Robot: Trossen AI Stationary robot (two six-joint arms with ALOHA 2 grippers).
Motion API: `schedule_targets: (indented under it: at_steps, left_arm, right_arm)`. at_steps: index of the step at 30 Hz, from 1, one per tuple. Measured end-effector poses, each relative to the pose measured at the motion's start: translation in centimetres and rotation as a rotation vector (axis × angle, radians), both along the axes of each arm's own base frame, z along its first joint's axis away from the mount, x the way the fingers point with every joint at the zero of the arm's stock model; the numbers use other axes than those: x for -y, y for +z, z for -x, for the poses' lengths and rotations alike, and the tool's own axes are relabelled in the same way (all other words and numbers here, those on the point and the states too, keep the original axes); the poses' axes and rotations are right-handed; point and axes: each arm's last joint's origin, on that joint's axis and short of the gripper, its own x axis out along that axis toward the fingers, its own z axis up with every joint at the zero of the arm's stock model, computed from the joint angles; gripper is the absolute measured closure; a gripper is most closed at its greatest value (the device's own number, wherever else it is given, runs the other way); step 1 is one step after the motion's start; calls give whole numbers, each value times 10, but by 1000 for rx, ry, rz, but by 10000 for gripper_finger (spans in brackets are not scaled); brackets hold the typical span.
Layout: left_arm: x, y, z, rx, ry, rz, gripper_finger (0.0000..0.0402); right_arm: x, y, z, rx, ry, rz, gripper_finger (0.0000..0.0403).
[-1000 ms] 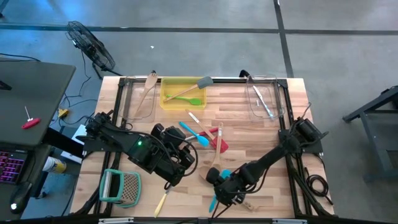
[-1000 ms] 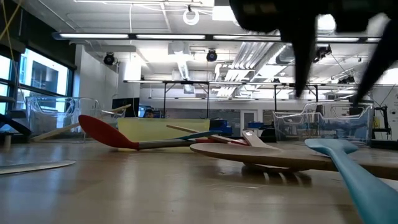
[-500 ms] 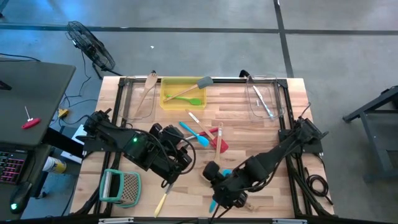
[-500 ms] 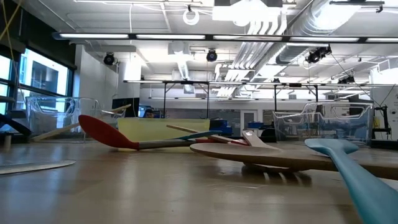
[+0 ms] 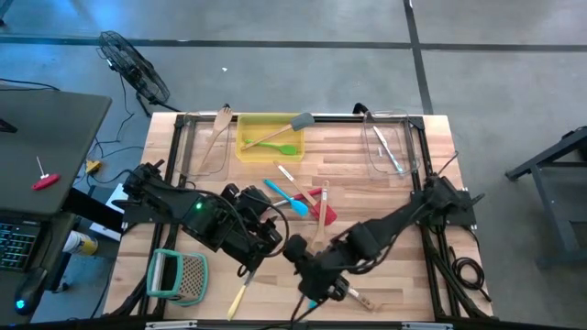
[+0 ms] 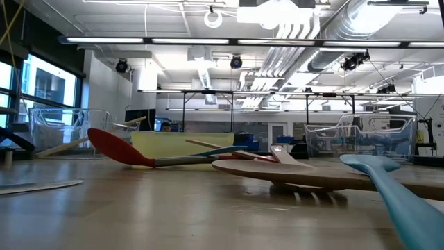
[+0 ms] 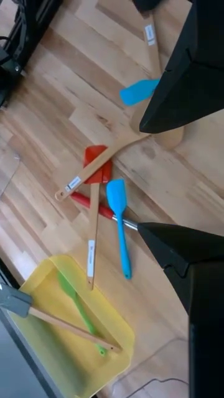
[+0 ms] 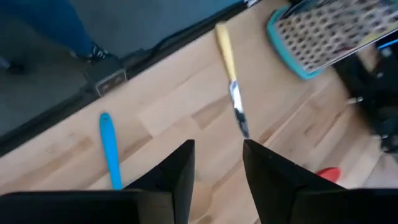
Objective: Pick & Place Kitchen Items
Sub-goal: Put the blue spatula into the yellow bin
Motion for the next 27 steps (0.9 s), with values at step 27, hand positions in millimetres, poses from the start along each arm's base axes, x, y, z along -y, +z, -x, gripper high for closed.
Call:
schedule_targets:
  at_steps: [27]
  left_arm:
    - [-2,4,4,23,19,23,160]
  right_arm:
    - [-44,-101,2,-418,76,70,275]
